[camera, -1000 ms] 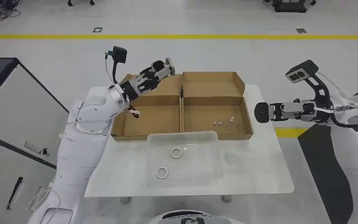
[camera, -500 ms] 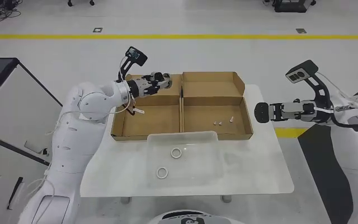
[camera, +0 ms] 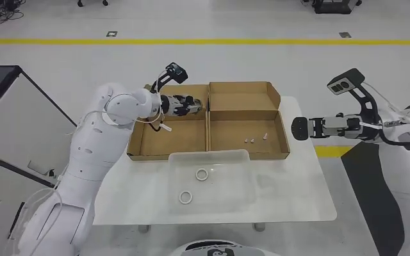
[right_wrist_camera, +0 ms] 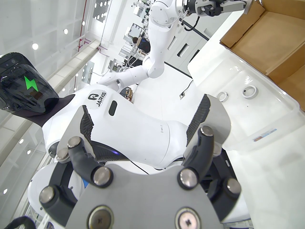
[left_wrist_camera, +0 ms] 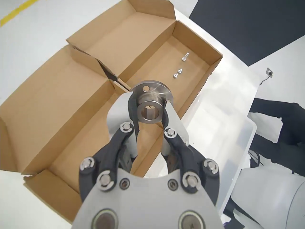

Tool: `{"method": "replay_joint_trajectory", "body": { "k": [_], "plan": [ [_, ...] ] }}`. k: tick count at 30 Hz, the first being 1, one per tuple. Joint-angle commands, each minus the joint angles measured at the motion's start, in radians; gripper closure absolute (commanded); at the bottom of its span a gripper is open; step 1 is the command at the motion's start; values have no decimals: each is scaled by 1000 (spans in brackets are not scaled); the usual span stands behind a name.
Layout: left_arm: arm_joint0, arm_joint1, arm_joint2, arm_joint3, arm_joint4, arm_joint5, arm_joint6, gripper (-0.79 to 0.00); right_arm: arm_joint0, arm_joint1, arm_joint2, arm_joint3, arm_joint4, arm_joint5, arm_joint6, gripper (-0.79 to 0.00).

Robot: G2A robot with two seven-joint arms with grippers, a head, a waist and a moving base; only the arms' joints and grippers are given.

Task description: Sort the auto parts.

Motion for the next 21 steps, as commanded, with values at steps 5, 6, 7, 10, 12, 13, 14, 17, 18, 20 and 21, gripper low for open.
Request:
{"method": "replay_joint_trajectory", "body": {
  "k": [5,6,7,10,12,13,14,17,18,20,21],
  "plan": [
    [-28,0,37,37,-6,5,-62,0,0,0,0,0,0,0,0,-785],
    [-32,0,46,42,-5,3,-72,0,0,0,0,0,0,0,0,-785],
    [-36,-1,55,48,-4,3,-78,0,0,0,0,0,0,0,0,-785],
    [-51,-5,92,69,1,9,-101,0,0,0,0,0,0,0,0,-785],
    [-56,-10,119,81,1,19,-108,0,0,0,0,0,0,0,0,-785],
    [-59,-12,133,88,-3,27,-115,0,0,0,0,0,0,0,0,-785],
    [-62,-14,146,95,-3,31,-120,0,0,0,0,0,0,0,0,-785],
    [-71,-20,172,117,-3,49,-117,0,0,0,0,0,0,0,0,-785],
    [-71,-20,172,117,-3,49,-117,0,0,0,0,0,0,0,0,-785],
    [-71,-20,172,117,-3,49,-117,0,0,0,0,0,0,0,0,-785],
    [-71,-20,172,117,-3,49,-117,0,0,0,0,0,0,0,0,-785]
  ]
}}
